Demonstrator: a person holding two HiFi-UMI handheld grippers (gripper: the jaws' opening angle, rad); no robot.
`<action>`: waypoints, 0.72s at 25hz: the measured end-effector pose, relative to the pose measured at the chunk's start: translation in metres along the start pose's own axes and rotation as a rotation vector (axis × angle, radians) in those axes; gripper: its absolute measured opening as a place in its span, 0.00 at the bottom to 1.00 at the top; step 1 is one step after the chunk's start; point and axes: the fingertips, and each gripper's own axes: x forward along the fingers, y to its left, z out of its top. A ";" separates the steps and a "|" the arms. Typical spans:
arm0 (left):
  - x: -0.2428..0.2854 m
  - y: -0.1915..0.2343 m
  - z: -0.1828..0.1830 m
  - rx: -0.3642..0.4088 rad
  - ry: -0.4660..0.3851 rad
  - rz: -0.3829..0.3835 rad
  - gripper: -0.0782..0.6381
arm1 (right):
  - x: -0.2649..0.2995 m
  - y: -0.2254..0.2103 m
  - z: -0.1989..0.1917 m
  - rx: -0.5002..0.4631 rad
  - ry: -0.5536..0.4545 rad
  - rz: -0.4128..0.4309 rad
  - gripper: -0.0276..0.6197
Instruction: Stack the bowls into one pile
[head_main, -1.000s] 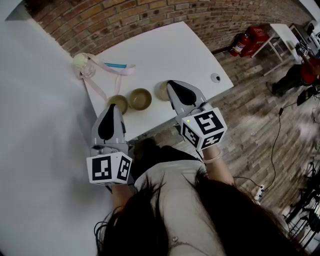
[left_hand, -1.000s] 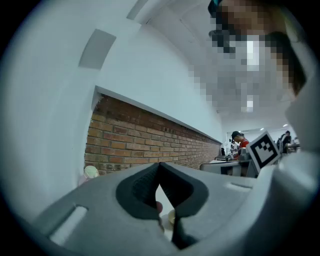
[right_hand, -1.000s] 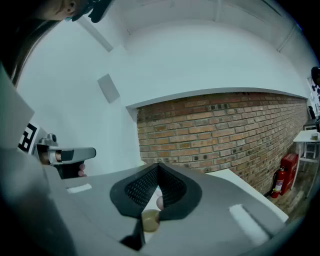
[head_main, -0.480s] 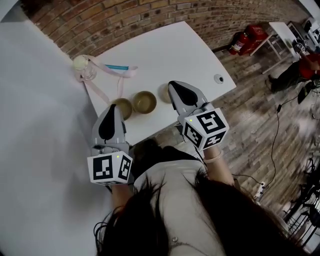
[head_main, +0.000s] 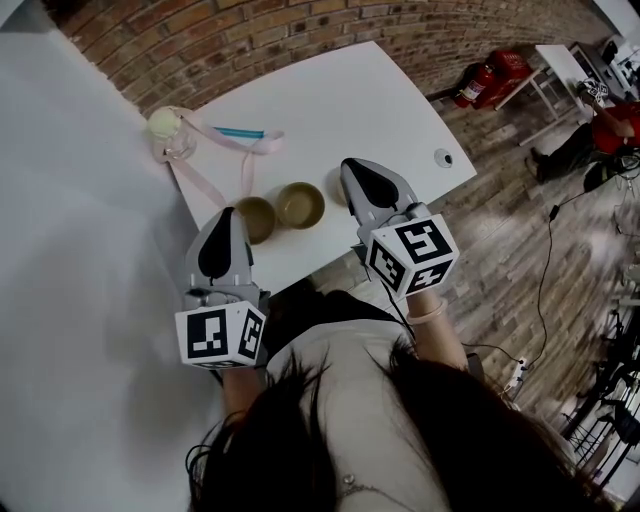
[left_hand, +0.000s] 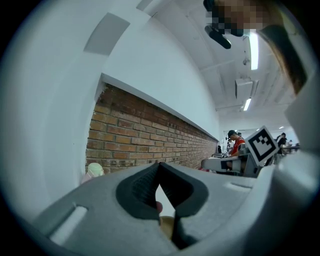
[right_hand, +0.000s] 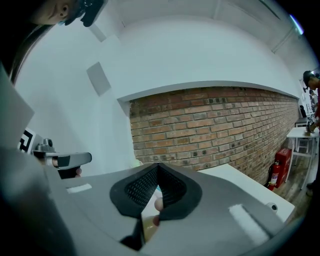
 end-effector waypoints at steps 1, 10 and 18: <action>0.000 0.003 -0.001 0.000 0.003 -0.003 0.11 | 0.002 0.001 -0.001 0.003 0.002 -0.006 0.05; -0.001 0.023 -0.009 -0.019 0.019 -0.018 0.11 | 0.013 0.007 -0.010 0.013 0.032 -0.045 0.05; 0.007 0.023 -0.011 -0.031 0.019 -0.043 0.11 | 0.014 -0.005 -0.016 0.028 0.049 -0.083 0.05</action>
